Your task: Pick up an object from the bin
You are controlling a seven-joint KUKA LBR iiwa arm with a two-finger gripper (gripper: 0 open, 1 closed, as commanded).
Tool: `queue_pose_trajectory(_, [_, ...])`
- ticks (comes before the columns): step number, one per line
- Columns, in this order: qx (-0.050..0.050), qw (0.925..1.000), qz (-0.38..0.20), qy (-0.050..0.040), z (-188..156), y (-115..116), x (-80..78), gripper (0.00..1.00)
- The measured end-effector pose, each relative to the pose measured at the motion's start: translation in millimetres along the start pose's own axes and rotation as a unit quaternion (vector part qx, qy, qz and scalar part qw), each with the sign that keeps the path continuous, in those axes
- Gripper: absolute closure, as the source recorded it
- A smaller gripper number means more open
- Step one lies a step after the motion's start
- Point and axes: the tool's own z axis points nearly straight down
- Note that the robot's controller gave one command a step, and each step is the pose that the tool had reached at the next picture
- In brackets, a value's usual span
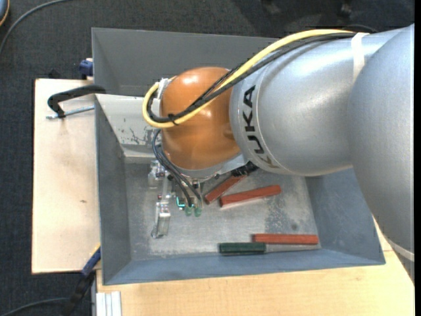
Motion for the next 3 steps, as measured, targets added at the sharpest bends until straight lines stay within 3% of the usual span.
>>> queue_pose_trajectory(1, [0.002, 0.9996, -0.027, -0.0020, 86, -113, -53.3, 0.00])
queue_pose_trajectory(2, [0.000, 0.9980, 0.063, -0.0053, 115, -207, -78.4, 0.00])
queue_pose_trajectory(3, [-0.001, 0.9982, 0.060, -0.0052, 114, -203, -78.2, 1.00])
